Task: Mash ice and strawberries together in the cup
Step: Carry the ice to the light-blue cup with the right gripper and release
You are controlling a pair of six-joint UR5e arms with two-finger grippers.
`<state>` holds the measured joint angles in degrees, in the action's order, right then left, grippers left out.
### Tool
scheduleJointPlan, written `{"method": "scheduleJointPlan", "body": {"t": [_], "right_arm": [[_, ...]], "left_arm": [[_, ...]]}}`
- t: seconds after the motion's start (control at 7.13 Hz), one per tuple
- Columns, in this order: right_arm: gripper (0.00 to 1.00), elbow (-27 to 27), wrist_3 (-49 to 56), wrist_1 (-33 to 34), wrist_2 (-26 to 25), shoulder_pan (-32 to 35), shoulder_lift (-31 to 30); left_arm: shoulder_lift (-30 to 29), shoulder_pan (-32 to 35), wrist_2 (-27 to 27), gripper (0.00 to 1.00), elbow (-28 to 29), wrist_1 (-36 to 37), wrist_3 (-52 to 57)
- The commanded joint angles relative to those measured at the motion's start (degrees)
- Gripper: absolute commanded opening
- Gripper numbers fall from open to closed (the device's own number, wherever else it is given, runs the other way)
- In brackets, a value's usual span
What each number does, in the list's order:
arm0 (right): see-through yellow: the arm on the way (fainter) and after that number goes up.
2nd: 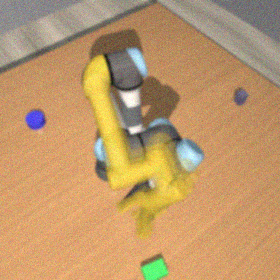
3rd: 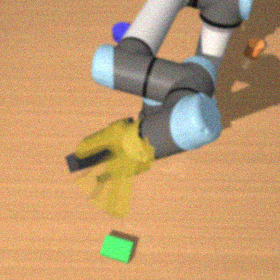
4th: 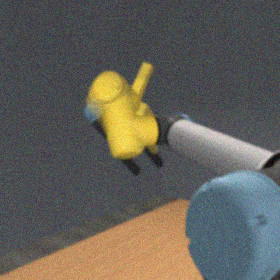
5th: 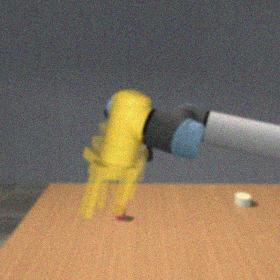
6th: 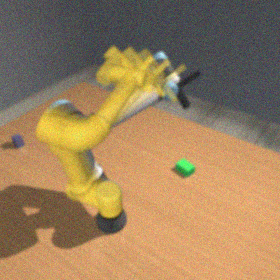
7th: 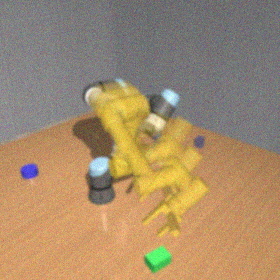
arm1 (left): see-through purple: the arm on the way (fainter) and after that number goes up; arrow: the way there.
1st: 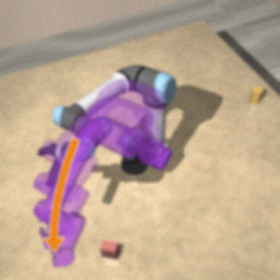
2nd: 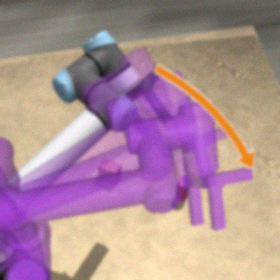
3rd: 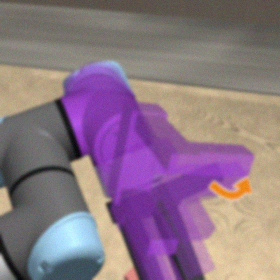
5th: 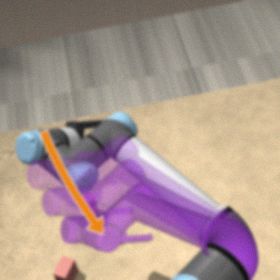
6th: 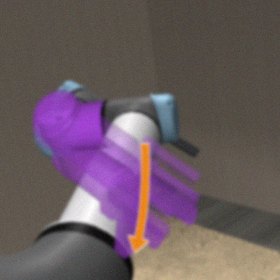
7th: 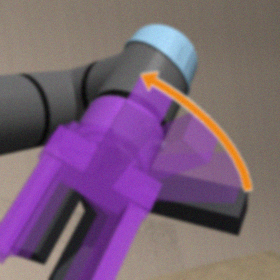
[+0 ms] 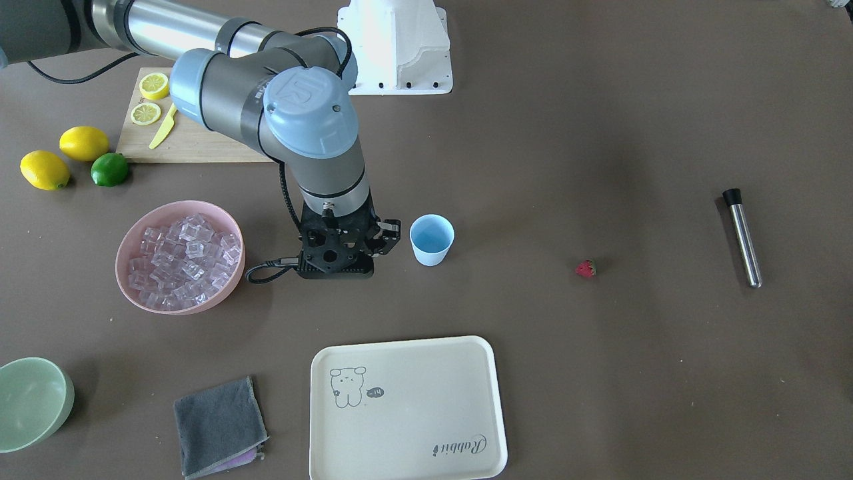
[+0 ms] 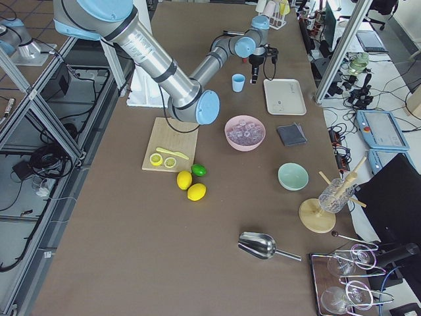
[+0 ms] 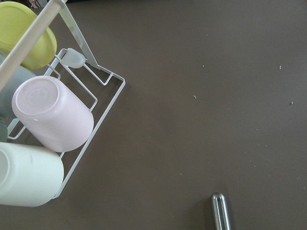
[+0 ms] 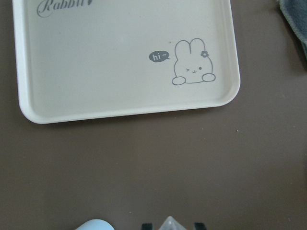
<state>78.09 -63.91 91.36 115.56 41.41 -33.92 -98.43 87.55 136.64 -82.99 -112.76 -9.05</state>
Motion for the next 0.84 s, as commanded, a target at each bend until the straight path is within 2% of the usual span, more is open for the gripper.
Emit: {"method": "scheduleJointPlan", "body": {"t": [0.0, 0.42, 0.56, 0.7], "right_arm": [[0.01, -7.4, -4.5, -4.6, -5.1, -4.6, 6.0], [0.03, -6.9, -7.8, -5.8, -6.5, -6.7, 5.6], [0.2, -6.5, -7.8, -5.8, -6.4, -7.1, 4.2], [0.05, -5.7, -8.2, -5.8, -6.4, -8.1, 3.5]], "left_arm": [[0.4, 0.1, 0.0, 0.98, -0.3, 0.0, 0.0], [0.4, 0.1, 0.0, 0.98, -0.3, 0.0, 0.1], [0.4, 0.1, 0.0, 0.98, -0.3, 0.0, 0.1], [0.5, 0.1, 0.0, 0.98, -0.4, -0.1, 0.1]]}}
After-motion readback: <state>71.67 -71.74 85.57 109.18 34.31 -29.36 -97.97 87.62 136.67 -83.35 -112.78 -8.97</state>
